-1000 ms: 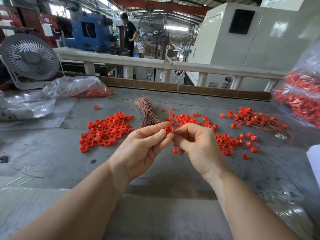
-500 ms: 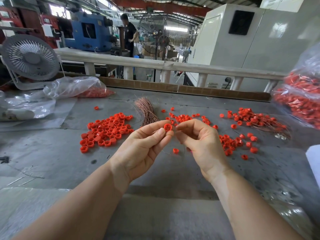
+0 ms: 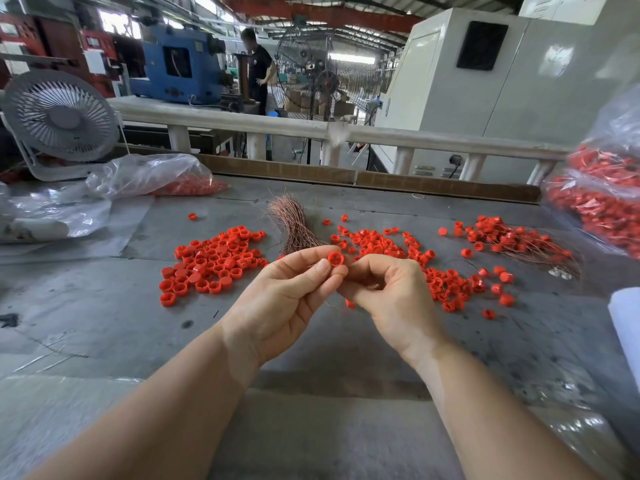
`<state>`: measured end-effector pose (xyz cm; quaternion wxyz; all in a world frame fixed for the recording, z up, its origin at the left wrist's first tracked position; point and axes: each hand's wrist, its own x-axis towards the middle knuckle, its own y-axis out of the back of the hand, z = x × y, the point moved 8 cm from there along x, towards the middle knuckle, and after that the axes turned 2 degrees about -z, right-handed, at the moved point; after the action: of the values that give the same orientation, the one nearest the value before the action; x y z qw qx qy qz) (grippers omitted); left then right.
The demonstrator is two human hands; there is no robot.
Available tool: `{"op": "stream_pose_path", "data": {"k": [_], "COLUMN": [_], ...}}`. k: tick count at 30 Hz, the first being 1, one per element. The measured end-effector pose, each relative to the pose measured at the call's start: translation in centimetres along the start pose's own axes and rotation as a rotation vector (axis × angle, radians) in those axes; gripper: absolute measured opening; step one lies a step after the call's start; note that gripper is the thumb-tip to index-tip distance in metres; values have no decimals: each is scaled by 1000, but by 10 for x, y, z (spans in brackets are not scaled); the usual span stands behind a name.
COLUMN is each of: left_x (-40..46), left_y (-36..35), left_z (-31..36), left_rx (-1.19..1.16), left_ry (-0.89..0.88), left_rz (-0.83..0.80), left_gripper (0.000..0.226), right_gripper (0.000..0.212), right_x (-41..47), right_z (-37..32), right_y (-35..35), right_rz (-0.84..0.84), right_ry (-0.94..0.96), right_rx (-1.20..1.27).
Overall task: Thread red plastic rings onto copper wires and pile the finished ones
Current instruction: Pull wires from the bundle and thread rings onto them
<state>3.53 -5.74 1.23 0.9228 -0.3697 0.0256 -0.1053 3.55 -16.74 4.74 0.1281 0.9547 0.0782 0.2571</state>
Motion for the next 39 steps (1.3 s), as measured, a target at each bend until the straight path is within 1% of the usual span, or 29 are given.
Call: {"op": "stream_pose_path", "data": {"k": [3,5,7,9,10,14,20,22,24,27,29,32,35,37,39], "left_x": [1,1,2,2,2,2,3,4,4,4,3,2,1,0,0], "left_y": [4,8,11,12,12,13,13,13,13,12,11,6,3,2,1], "left_z": [2,4,6,6,5,5,3,2,2,2,2,1,2,4,5], "left_rx": [-14,-13,-12,-16,-18,-25,-16,-9,-7,-1,9,29,71,96,109], "left_ry": [-25,-50,-63,-67,-67,-64,-51,-48,-45,-50,-54,-73,-107,-128,-144], "left_rz": [34,67,89,97,100,107,97,95,96,99,95,70,56,54,52], "left_gripper": [20,20,20,20,20,20,19,19,19,19,18,17,16,16,16], "right_gripper": [18,19,17,14,13,7,6,6,7,10,17,29,34,31,22], "right_x": [0,1,1,0,-1,-2,-3,-3,-2,0,-1,-2,-2,-3,-4], "right_z": [8,12,16,21,23,24,26,26,22,9,2,-6,-10,-11,-13], "right_y": [2,10,18,16,14,9,3,2,5,18,24,22,17,17,15], "right_rz": [4,61,100,58,32,-24,-68,-64,-16,154,219,234,213,212,211], "right_ry": [-93,-121,-130,-166,-181,-170,-136,-115,-68,21,61,118,148,161,186], "right_rx": [41,27,-206,-452,-520,-678,-787,-796,-756,-488,-317,-204,-158,-166,-199]}}
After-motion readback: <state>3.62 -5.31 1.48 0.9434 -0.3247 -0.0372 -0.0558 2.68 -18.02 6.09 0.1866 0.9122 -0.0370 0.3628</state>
